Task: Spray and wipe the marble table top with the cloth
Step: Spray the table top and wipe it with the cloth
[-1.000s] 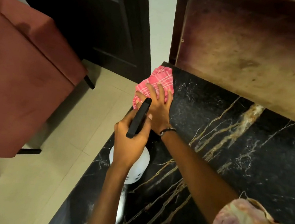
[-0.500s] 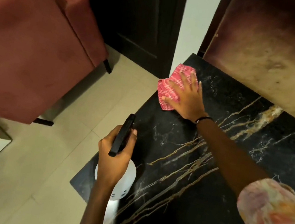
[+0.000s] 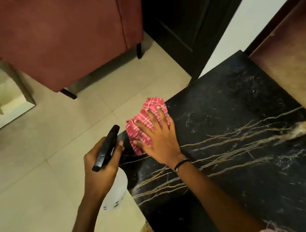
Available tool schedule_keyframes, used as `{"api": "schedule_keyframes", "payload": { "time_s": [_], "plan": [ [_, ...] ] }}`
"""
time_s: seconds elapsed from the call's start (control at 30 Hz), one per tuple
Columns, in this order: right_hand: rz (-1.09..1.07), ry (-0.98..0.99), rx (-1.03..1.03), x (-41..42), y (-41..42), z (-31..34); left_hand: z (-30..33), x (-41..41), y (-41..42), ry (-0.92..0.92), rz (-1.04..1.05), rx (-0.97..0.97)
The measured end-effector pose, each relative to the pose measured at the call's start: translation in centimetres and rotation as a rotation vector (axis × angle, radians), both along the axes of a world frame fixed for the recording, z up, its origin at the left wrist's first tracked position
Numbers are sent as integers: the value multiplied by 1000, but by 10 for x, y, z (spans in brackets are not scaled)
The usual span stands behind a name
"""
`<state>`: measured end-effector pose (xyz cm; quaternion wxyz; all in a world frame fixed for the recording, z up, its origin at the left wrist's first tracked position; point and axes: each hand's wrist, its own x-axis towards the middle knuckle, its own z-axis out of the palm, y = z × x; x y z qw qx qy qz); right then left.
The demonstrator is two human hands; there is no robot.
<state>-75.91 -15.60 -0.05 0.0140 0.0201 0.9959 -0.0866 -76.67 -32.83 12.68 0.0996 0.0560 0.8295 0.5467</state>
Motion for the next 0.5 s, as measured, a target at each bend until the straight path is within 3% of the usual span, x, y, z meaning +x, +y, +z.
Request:
{"api": "schedule_keyframes", "payload": {
  "time_s": [0.23,0.5],
  "plan": [
    [264,2,-5,36,-73,-8,-6,13,-61,-48,184,-79],
    [93,-106,-29,-26,-124,8,-9,26,-90,-74,280,-105]
  ]
}}
